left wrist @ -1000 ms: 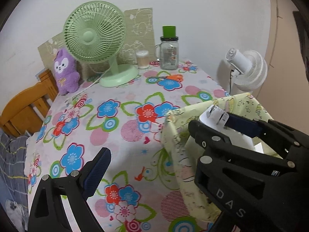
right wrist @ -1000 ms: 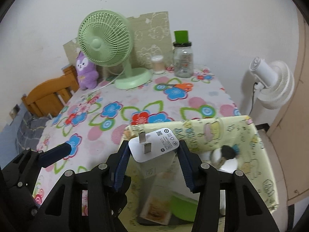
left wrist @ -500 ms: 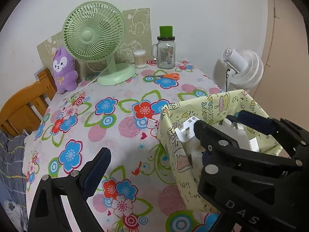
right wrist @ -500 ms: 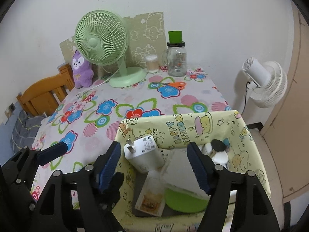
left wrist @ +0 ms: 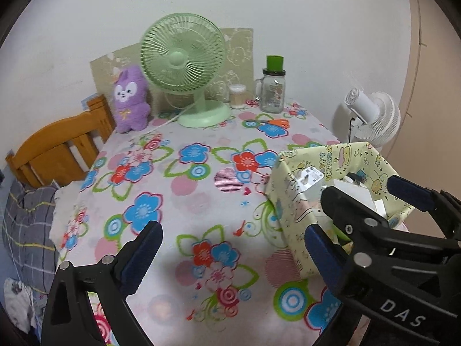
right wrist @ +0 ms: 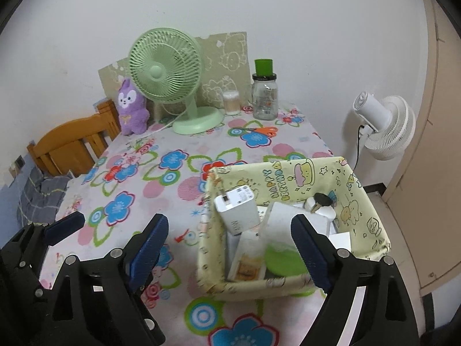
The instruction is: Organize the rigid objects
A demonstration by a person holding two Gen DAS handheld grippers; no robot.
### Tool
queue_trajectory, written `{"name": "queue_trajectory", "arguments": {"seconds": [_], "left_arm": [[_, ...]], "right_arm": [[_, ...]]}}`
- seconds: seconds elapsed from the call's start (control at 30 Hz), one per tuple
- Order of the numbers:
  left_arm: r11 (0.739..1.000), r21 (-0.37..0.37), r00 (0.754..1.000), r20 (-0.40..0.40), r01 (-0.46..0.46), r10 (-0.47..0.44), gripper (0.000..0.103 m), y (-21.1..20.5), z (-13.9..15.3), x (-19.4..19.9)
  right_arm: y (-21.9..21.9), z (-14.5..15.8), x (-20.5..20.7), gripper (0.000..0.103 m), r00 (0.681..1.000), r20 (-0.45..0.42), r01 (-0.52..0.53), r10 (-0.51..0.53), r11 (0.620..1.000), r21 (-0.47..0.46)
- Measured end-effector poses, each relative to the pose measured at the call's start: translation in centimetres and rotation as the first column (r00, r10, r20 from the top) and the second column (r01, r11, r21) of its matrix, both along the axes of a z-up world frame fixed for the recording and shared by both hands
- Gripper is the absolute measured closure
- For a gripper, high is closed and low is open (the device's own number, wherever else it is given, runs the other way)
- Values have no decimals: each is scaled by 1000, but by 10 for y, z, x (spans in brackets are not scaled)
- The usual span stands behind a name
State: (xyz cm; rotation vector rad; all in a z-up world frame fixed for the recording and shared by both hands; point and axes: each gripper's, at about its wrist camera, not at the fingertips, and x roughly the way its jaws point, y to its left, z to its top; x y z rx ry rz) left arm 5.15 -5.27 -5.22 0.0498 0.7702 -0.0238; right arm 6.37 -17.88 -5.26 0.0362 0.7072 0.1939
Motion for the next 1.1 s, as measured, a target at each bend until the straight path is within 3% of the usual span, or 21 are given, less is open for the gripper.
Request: {"name": "queue_trajectory", "arguments": {"seconds": [0.57,1.1], "left_arm": [[994,-6,991,69,-112,112,0,38,28,-56],[991,-7,984,117,-134,134,0,47,42,-76]], "right_arm": [[10,30,-52,4,995,101,-6,8,1000,-25],[-1,42,-69,1,990,134,35,-31,999,-27]]}}
